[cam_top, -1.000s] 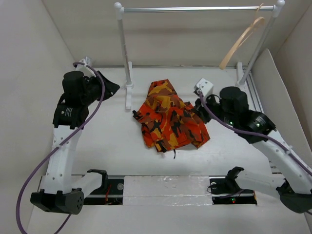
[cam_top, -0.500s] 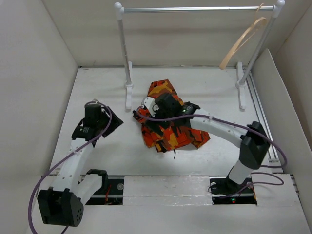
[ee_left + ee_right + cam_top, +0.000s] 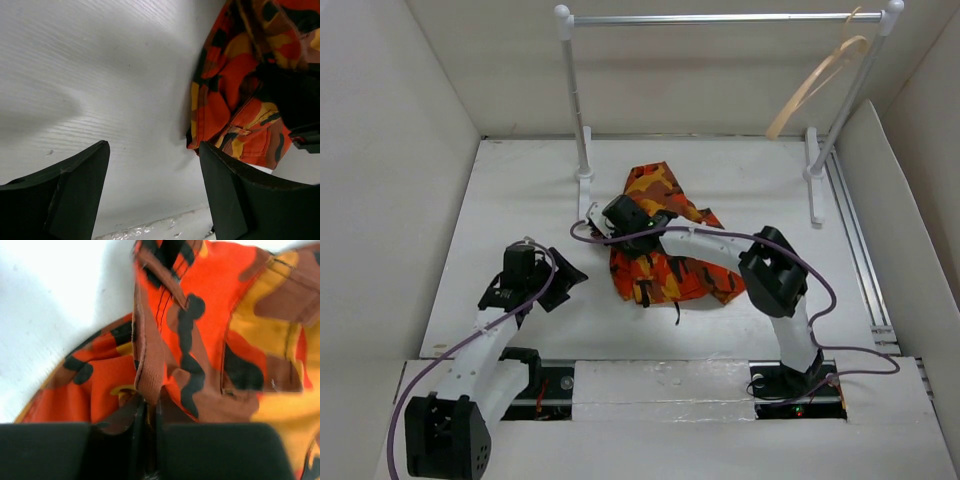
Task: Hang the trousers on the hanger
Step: Flatten out the trousers at the center of the board.
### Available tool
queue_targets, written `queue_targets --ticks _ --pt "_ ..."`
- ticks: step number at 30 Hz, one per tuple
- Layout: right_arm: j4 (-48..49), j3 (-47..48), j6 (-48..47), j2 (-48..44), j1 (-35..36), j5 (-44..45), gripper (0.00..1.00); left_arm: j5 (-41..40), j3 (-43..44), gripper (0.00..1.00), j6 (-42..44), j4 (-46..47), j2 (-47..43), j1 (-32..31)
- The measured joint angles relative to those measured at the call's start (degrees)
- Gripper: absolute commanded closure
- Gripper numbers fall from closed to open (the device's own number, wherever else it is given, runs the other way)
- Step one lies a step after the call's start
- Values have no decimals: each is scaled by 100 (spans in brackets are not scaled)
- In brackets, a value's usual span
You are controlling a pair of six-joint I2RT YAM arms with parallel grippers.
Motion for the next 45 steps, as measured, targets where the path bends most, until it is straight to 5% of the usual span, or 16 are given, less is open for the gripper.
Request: queue_targets --ticks 5,17,20,21,24,29,37,41,45 --pt "70 -444 57 -754 -39 267 100 66 -61 31 -142 544 557 -610" --pt "-85 -1998 179 -4841 -1567 -459 98 542 931 25 -352 2485 3460 -1519" --pt "-385 -2205 232 -5154 -1725 -861 98 566 1515 69 -337 2809 4277 -1871" --pt "-437 -2199 236 -5206 -1759 -968 98 562 1676 100 -282 2865 4527 -1963" --pt "-831 -1821 232 -5252 -1836 -1263 98 645 1958 100 -223 2824 4907 -2052" --pt "-1510 31 229 -5010 -1895 -1934 98 444 2227 100 -11 1893 3976 -1176" --pt "-1974 3611 745 -4116 -2201 -3521 98 87 4341 100 516 664 1576 2000" --pt "-1875 2667 1099 -4951 -3348 -3816 99 -175 4892 100 804 247 1200 2214" --pt "-1698 240 1134 -6122 -3864 -3254 100 -190 4636 100 960 -46 1250 2173"
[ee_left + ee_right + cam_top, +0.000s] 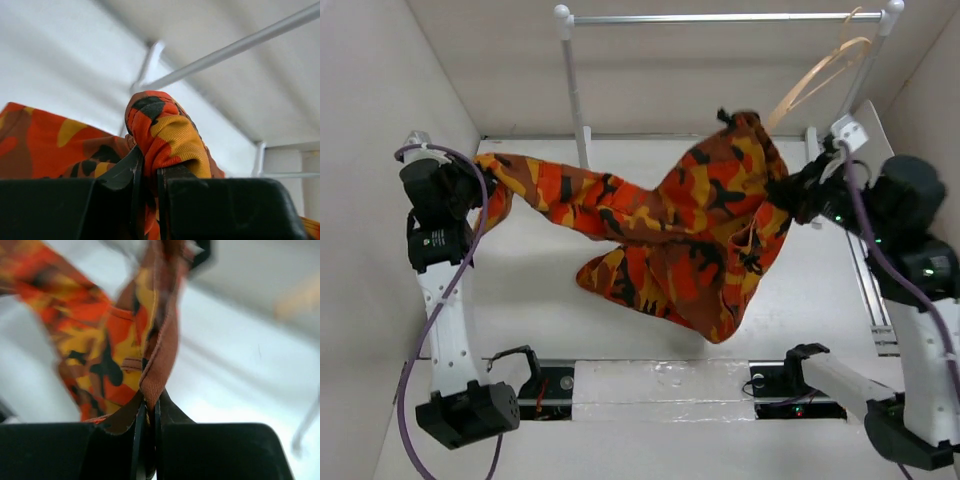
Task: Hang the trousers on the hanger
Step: Flatten out the trousers at the center of the board.
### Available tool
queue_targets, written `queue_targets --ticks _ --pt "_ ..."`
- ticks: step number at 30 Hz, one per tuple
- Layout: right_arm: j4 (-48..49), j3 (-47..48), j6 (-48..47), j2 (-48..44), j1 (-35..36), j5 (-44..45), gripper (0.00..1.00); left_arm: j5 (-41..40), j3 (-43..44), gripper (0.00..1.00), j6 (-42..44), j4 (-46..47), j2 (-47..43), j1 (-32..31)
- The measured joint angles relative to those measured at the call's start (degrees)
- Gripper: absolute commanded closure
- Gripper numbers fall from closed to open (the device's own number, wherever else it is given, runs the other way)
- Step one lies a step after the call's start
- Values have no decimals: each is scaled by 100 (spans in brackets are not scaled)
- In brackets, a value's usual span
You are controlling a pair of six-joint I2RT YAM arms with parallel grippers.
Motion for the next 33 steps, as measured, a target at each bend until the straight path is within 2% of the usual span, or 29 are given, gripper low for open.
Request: queue_targets --ticks 3,6,9,13,15,16,18,19,20,22,24,26,27,29,31,33 --pt "275 -2127 -7 -354 -625 496 100 33 -702 100 15 57 210 0" --pt "614 -3578 50 166 -1517 763 100 111 -1375 100 9 -17 688 -94" --pt "780 -4203 142 658 -1967 957 100 20 -1484 100 22 -260 975 -389" --pt "1244 -4291 247 654 -2251 1088 99 -7 -1038 99 70 -203 1104 -817" --pt "1646 -4295 308 708 -2533 1106 99 -44 -636 80 98 37 1443 -1134" --pt "1816 -4295 332 804 -2715 1084 91 -103 -599 66 116 149 1556 -1270" --pt "2173 -4280 385 1154 -3156 1147 58 -127 -645 28 173 258 1729 -1613" --pt "2328 -4256 457 1392 -3342 1202 21 -114 -732 25 192 286 1773 -1779" --pt "2459 -4203 525 1659 -3501 1276 9 -79 -841 23 199 280 1781 -1930" --pt "2527 -4041 612 2140 -3735 1290 0 -57 -1060 21 284 175 1755 -2142" --pt "2509 -3884 686 2354 -3777 1252 0 -210 -1233 20 411 9 1694 -2179" --pt "2474 -3748 754 2251 -3659 1204 4 -490 -1443 23 525 -153 1528 -2111" --pt "2485 -3696 778 2100 -3532 1172 13 -638 -1554 24 566 -236 1397 -2039" --pt "2570 -3676 789 1622 -3128 1067 64 -927 -1843 27 570 -282 1049 -1840" --pt "2747 -3777 846 1010 -2549 920 99 -1150 -2129 29 511 -330 717 -1657" --pt "2977 -4033 887 393 -1888 699 100 -1283 -2437 34 428 -352 474 -1593"
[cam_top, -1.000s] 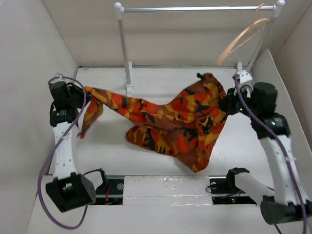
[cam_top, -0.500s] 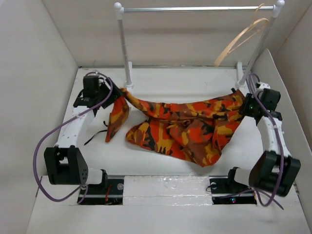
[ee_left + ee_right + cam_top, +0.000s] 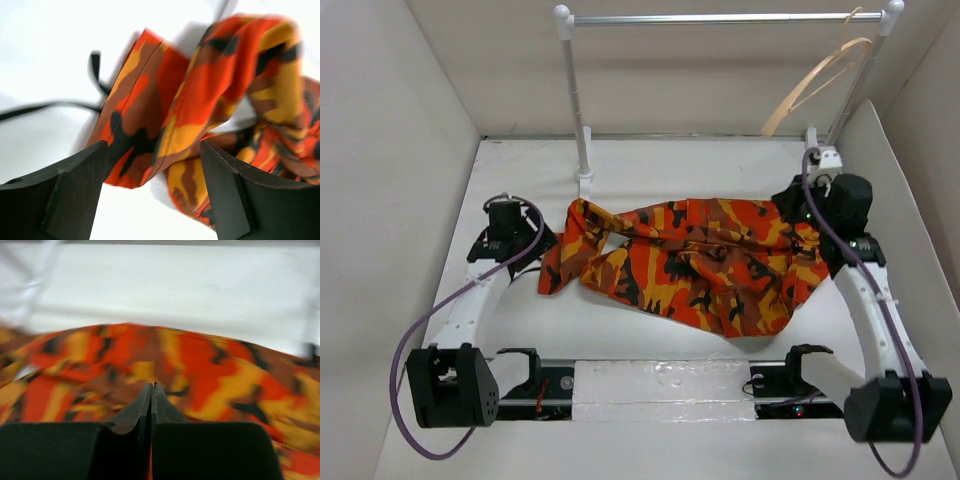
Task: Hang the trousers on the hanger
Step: Flatten out the trousers at the center of the board.
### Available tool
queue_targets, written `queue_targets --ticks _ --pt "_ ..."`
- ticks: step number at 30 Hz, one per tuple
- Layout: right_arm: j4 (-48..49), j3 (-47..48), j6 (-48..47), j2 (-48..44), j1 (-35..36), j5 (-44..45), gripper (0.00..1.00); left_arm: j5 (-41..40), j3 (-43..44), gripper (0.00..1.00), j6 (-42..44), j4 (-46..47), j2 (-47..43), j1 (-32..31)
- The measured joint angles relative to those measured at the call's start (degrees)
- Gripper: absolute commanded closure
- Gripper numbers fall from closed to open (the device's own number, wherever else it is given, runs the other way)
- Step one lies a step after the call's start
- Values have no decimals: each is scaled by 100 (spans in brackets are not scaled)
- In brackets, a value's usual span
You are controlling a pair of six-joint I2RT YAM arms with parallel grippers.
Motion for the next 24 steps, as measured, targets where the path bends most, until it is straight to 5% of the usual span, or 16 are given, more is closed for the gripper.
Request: queue_targets --ticks 3,4,7,9,13,14,15,16,20,24 --pt "74 -544 -46 -682 835 -295 86 -90 -313 36 -122 -170 -127 -225" --pt "37 -719 -111 -817 1064 -337 71 -76 -323 36 -164 -286 -129 -363" --pt "-203 -1051 -271 -898 1517 -420 49 133 -332 35 -254 -337 -155 -599" --pt "-319 -1233 -356 -863 1731 -428 43 240 -352 35 -289 -341 -96 -651" --pt "-415 -1513 -426 -866 1939 -433 38 439 -352 49 -286 -149 564 -717" --pt "-404 -1578 -435 -866 1943 -435 38 439 -352 60 -275 -74 815 -723" --pt "-404 -1641 -442 -866 1932 -435 38 428 -352 91 -269 -13 1071 -737" --pt "-411 -1707 -442 -866 1919 -433 38 415 -328 100 -267 9 1309 -741" --pt "-402 -1941 -457 -859 1773 -455 38 363 144 100 -70 -387 1759 -717" --pt "-404 -2135 -485 -861 1637 -479 38 280 1353 100 66 -1012 1239 -719"
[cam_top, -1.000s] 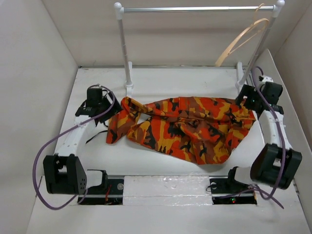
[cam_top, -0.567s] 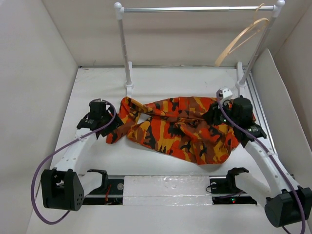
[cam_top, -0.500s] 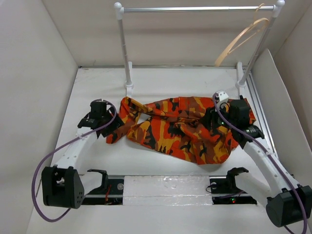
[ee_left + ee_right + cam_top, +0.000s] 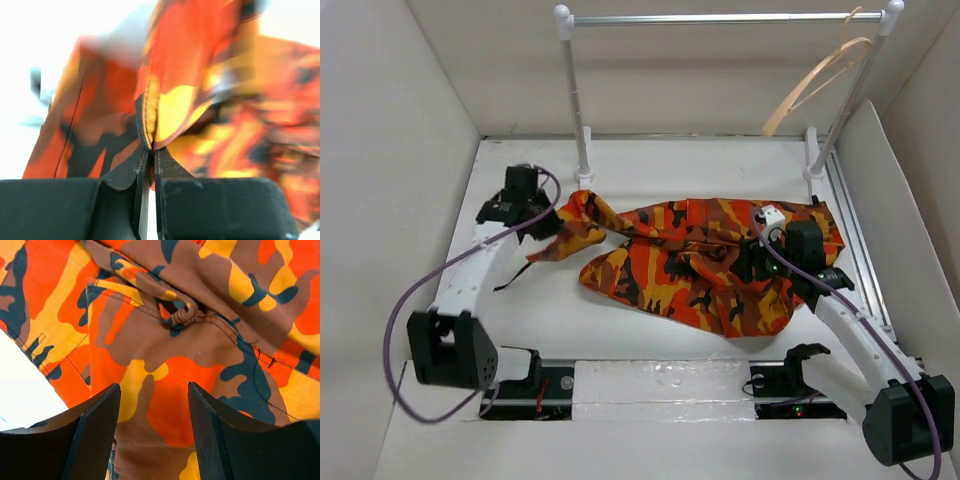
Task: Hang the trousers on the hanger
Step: Flatten out the trousers at the center of the board.
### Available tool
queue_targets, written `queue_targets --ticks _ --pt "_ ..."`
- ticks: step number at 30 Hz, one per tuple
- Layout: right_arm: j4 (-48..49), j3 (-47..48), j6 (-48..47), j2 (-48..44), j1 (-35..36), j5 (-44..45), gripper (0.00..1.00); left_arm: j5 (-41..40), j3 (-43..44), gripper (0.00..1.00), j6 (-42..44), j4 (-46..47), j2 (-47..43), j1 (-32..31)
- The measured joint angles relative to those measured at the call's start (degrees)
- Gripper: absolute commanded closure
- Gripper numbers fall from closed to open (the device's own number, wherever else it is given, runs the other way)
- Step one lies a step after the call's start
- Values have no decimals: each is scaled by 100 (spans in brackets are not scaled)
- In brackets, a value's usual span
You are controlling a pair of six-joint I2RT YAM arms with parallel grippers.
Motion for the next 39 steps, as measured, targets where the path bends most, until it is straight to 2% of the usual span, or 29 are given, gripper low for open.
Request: queue_targets --ticks 6,10,13,16,18,20,21,23,24,25,27,29,30,31,32,33,34,35,37,38,39 --pt "26 -26 -26 39 -42 -35 35 188 1904 100 37 -728 -1121 0" --pt "52 -26 -66 293 -144 -61 30 522 2677 100 52 -1290 -1104 0" --pt "46 -4 -109 540 -227 -92 25 695 3086 100 155 -1412 -634 140" --pt "33 118 -177 774 -256 -127 20 1060 3213 100 297 -1274 144 715" --pt "26 247 -223 876 -256 -153 17 1147 3447 100 372 -1185 922 1032" --pt "-2 393 -275 944 -256 -170 17 1082 4059 100 431 -1235 2048 1220" --pt "-11 485 -304 970 -256 -170 14 1010 4476 83 459 -1241 2645 1261" --pt "-26 640 -350 1001 -254 -168 11 789 5521 57 549 -1436 3860 1274" --pt "-24 739 -376 1003 -254 -170 8 680 5952 38 566 -1414 4378 1272" --pt "-26 761 -385 1001 -249 -166 8 605 6190 32 592 -1368 4732 1272" --pt "-85 846 -428 984 -160 -120 8 505 6168 25 568 -1351 5010 1272" --pt "-151 874 -455 920 11 -66 12 387 5860 24 588 -1335 4988 1274" --pt "-179 876 -466 863 127 -17 30 308 5681 25 601 -1305 4900 1274" --pt "-210 876 -494 813 256 13 40 249 5495 27 621 -1270 4776 1274" --pt "-227 876 -492 769 404 42 56 162 5248 30 636 -1174 4572 1279" --pt "-236 876 -494 734 553 83 84 55 4959 33 643 -1075 4317 1279" --pt "-238 876 -487 706 695 109 89 -81 4583 34 634 -903 3980 1279" --pt "-247 876 -446 691 828 144 91 -225 4122 35 603 -691 3543 1279" --pt "-262 876 -417 678 1106 254 88 -428 3263 34 498 -363 2636 1311" --pt "-262 876 -402 678 1241 313 81 -516 2802 33 415 -131 2124 1325" --pt "-262 879 -382 682 1386 358 62 -597 2422 31 339 0 1661 1346"
